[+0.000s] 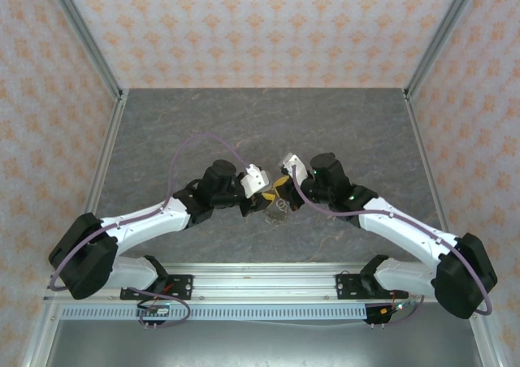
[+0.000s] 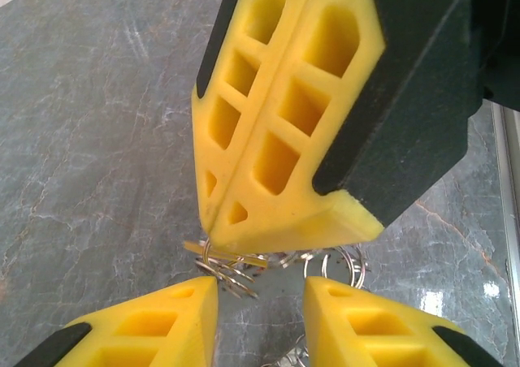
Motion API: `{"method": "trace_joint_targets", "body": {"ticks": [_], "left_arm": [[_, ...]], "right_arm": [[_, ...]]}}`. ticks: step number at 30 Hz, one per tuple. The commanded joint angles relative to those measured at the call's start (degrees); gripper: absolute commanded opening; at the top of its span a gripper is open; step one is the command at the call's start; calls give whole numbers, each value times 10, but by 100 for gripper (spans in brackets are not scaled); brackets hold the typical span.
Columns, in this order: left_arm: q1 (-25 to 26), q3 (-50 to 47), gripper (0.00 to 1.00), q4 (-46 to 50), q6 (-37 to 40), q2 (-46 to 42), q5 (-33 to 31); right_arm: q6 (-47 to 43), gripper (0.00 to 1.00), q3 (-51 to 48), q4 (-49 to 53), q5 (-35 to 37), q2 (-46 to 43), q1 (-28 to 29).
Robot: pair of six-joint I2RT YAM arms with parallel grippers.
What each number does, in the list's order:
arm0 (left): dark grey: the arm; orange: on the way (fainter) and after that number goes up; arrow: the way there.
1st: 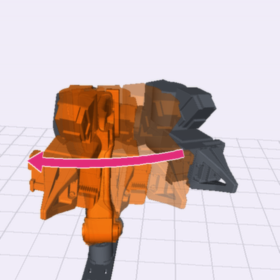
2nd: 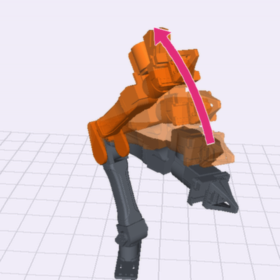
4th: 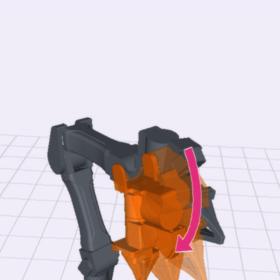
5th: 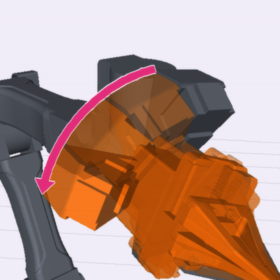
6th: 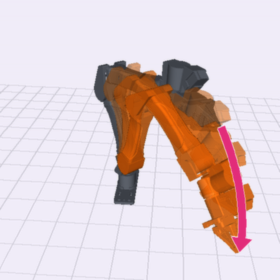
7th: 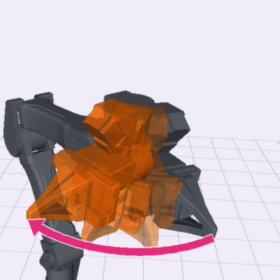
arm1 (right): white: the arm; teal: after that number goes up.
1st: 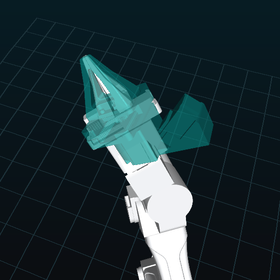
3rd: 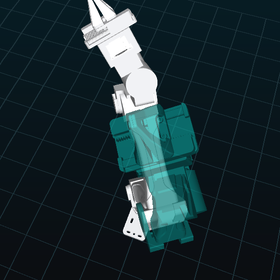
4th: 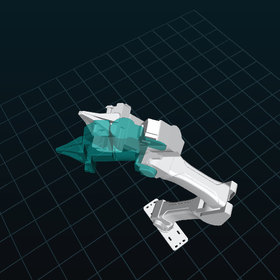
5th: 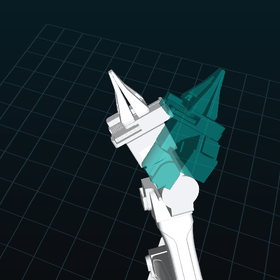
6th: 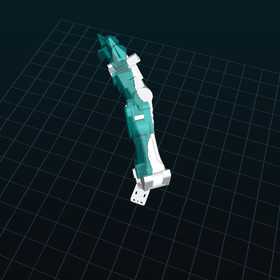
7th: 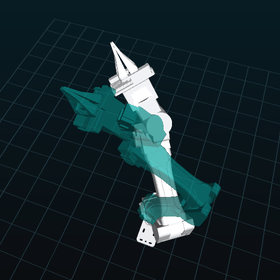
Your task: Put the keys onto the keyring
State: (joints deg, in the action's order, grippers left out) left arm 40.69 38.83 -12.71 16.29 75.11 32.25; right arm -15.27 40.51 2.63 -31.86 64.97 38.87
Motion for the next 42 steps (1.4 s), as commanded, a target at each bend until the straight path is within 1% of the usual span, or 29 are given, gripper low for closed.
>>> {"method": "trace_joint_targets", "body": {"ticks": [1,4,11,22,26,30,37,42], "left_arm": [[6,-5,34,-35,-9,6,-20],[7,-8,33,-38,-11,9,-38],[7,-9,31,-28,-8,11,-58],[7,-2,21,-11,5,16,-57],[7,-1,22,-12,4,20,-63],[6,1,26,-16,5,24,-58],[7,3,22,-17,7,28,-62],[7,3,24,-24,8,23,-60]], "right_arm": [[-11,0,7,-6,0,-16,4],[-10,0,5,-6,-2,-18,3],[-9,0,1,-4,-5,-20,4],[-5,0,1,0,-3,-20,3],[-1,0,0,-1,-3,-22,3],[-1,0,0,0,-3,-22,3],[-2,0,2,10,-6,-22,3],[0,0,1,14,-12,-21,3]]}}
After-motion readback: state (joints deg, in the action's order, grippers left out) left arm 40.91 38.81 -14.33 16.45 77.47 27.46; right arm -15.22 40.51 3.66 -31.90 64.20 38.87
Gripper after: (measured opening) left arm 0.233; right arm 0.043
